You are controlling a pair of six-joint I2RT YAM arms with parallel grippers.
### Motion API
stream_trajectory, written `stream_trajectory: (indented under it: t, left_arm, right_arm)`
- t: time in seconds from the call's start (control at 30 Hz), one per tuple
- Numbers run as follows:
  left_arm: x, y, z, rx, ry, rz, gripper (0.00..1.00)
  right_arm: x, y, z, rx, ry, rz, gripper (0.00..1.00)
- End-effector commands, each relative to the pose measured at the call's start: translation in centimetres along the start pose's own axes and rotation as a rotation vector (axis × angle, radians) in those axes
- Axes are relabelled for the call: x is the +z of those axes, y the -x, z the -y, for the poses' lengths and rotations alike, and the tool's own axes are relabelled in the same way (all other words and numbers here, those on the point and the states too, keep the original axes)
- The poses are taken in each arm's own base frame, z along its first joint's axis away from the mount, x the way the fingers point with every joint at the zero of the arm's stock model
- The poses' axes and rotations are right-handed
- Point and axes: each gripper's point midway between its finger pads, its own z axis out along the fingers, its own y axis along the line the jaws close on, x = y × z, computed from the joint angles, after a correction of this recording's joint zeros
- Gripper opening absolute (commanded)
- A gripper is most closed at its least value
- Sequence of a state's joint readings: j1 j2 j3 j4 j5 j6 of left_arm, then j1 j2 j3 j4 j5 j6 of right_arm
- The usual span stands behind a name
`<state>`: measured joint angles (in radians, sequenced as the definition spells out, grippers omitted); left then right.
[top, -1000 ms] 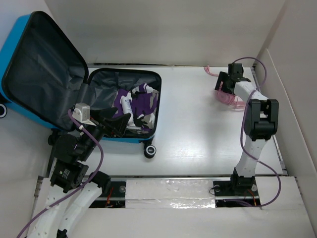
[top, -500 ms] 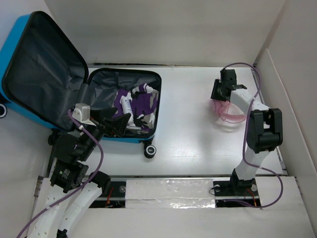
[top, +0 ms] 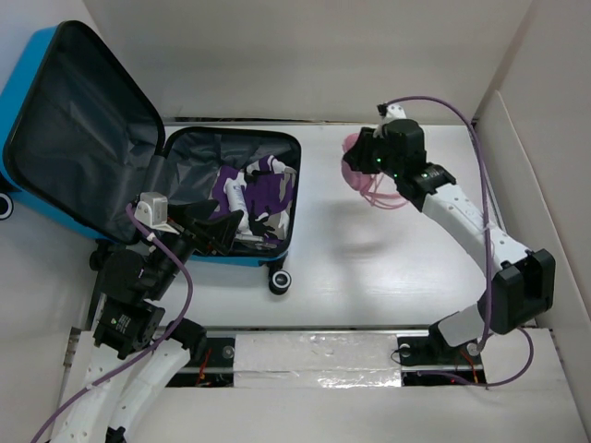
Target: Pack the luggage
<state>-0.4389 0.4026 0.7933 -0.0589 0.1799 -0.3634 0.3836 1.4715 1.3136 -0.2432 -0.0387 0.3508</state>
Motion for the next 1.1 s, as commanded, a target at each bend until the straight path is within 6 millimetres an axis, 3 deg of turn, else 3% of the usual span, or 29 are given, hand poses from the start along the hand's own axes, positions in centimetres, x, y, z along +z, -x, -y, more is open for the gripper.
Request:
stream_trajectory:
  t: [0.0,0.07,0.13,0.17,0.2,0.3,0.37,0.4,0.43,0.5,0.53,0.6,0.63,0.67,0.73,0.77,0.83,0.97,1.07]
  left_arm:
    - [-0.1,0.9,0.2,0.012,-0.002,0.036,0.71]
    - [-0.1,1.0,0.0,0.012,0.008,0.037,0.71]
    - [-0.1,1.1,-0.1,0.010,0.019,0.042,0.71]
    - [-0.1,1.1,-0.2,0.010,0.023,0.044,0.70]
    - [-0.1,1.2,-0.3,0.008,0.030,0.047,0.70]
    - [-0.1,1.4,-0.5,0.008,0.041,0.053,0.70]
    - [-0.1,1.4,-0.7,0.009,0.053,0.056,0.70]
    - [-0.1,1.4,-0.8,0.009,0.060,0.055,0.71]
    - [-0.2,1.5,-0.8,0.009,0.062,0.058,0.70]
    - [-0.4,2.0,-0.9,0.011,0.074,0.075,0.70]
    - [-0.5,2.1,-1.0,0.013,0.079,0.080,0.70]
    - [-0.7,2.5,-1.0,0.013,0.086,0.095,0.70]
    - [-0.7,2.5,-1.1,0.013,0.088,0.098,0.70]
    - [-0.9,2.7,-1.1,0.013,0.090,0.104,0.70]
    - [-1.0,2.9,-1.2,0.012,0.102,0.115,0.70]
    - [-1.2,3.2,-1.2,0.011,0.105,0.128,0.69]
    - [-1.4,3.4,-1.3,0.006,0.109,0.140,0.69]
    - [-2.1,4.0,-1.0,0.003,0.101,0.176,0.68]
    - [-2.3,4.5,-1.5,0.001,0.131,0.198,0.68]
  right_arm:
    - [-2.3,6.6,-9.9,-0.016,0.266,0.214,0.00]
    - [-2.8,7.4,-15.0,-0.011,0.400,0.245,0.00]
    - [-2.8,8.2,-18.4,-0.003,0.486,0.276,0.00]
    - [-1.0,7.1,-19.6,-0.002,0.502,0.245,0.00]
    - [-1.7,7.8,-22.5,-0.004,0.566,0.265,0.00]
    - [0.6,8.0,-26.9,0.003,0.644,0.256,0.00]
    - [0.3,8.0,-31.0,0.001,0.727,0.263,0.00]
    - [1.2,7.3,-30.9,0.000,0.720,0.248,0.00]
    - [-0.5,9.0,-32.9,0.006,0.776,0.307,0.00]
    - [-1.6,10.2,-34.3,0.011,0.835,0.349,0.00]
    - [-1.4,9.4,-35.5,0.025,0.873,0.333,0.00]
    - [-3.8,10.5,-38.2,0.026,0.980,0.357,0.00]
    - [-3.0,9.6,-38.9,0.029,0.992,0.337,0.00]
    - [-4.6,10.4,-40.3,0.028,1.033,0.364,0.00]
    - [-4.4,10.3,-41.0,0.036,1.037,0.370,0.00]
    - [-3.1,9.5,-41.2,0.046,1.034,0.352,0.00]
    - [-3.9,9.9,-42.1,0.076,1.095,0.349,0.00]
    - [-2.9,9.6,-42.7,0.122,1.125,0.352,0.00]
    - [1.5,6.4,-42.3,0.152,1.053,0.276,0.01]
